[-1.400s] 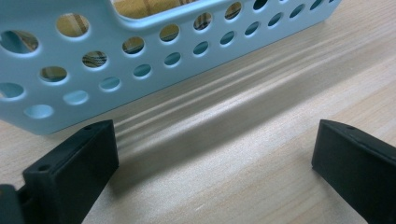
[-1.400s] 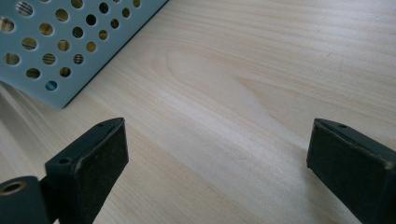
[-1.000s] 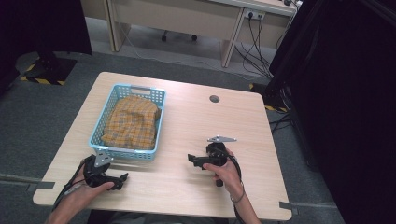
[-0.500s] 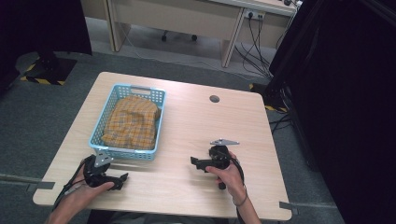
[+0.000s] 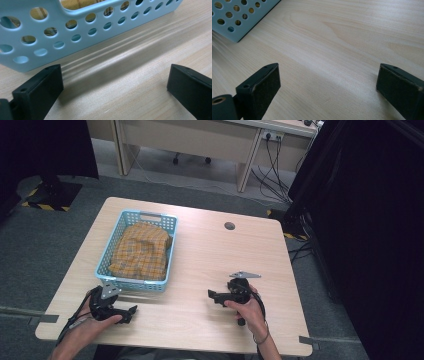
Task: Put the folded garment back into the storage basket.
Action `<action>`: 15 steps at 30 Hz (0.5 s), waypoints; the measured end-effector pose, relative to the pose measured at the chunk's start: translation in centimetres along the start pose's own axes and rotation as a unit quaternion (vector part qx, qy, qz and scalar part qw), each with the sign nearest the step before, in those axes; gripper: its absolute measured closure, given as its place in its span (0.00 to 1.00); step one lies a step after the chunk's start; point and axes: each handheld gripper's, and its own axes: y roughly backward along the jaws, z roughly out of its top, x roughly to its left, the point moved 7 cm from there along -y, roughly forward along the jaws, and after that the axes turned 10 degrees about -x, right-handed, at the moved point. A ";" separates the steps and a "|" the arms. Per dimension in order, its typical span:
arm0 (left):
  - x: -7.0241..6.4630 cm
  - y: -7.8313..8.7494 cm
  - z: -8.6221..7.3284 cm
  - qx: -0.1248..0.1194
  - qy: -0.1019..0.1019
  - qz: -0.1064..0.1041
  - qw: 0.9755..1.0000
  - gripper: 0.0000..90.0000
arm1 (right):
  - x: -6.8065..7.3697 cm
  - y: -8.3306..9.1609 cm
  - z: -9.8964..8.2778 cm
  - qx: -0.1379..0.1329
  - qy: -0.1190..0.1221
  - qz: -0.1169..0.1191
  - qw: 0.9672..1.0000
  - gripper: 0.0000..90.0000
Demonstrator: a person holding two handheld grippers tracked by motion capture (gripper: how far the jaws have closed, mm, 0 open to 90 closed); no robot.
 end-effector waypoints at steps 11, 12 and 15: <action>0.0 0.0 0.0 0.000 0.000 0.000 1.000 0.00 | -0.3 0.7 -0.3 -0.003 -0.002 -0.001 1.000 0.07; 0.0 0.0 0.0 0.000 0.000 0.000 1.000 0.00 | -0.3 0.7 -0.3 -0.004 -0.003 -0.001 1.000 0.07; 0.0 0.0 0.0 0.000 0.000 0.000 1.000 0.00 | -0.4 1.0 -0.3 -0.006 -0.003 -0.003 1.000 0.07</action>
